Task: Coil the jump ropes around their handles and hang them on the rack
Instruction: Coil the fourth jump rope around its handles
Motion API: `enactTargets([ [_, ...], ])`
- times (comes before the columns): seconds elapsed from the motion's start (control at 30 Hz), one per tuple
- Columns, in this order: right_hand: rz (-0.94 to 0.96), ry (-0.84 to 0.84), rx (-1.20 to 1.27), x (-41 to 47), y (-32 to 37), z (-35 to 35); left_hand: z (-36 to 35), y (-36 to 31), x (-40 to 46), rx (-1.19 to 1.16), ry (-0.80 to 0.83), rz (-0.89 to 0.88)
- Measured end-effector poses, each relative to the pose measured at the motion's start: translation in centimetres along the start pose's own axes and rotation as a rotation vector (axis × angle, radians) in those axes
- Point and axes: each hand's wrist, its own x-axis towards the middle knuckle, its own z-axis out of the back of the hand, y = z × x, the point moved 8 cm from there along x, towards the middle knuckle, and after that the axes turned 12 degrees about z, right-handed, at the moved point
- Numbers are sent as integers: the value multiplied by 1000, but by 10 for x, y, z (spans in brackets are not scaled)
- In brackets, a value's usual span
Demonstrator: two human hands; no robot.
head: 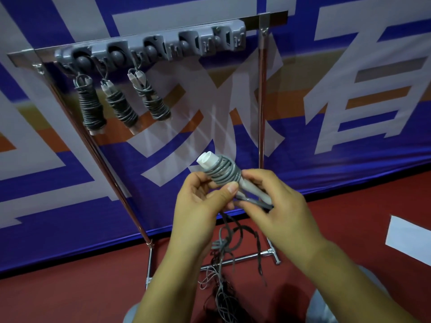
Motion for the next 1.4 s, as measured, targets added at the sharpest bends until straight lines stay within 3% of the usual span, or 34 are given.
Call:
enactTargets([
  [0.13, 30, -9, 71, 1, 0, 3, 1, -2, -3, -7, 27, 60],
  [0.33, -162, -63, 443, -2, -9, 3, -2, -4, -6, 46, 152, 135],
  [0.6, -317, -78, 720, -2, -20, 4, 6, -5, -6, 86, 287, 266],
  [0.83, -397, -88, 793, 0, -33, 9, 22, 18, 1, 269, 255, 398],
  [1.0, -453, -67, 843, 2, -41, 6, 20, 16, 3, 345, 204, 289],
  [1.2, -489, -107, 840, 3, -48, 8, 6, 4, -5, 755, 71, 117],
  [1.3, -481, -126, 823, 2, -49, 8, 4, 16, 1, 698, 174, 221],
  [1.4, -448, -98, 771, 3, -48, 8, 11, 27, 12, 598, 132, 230],
])
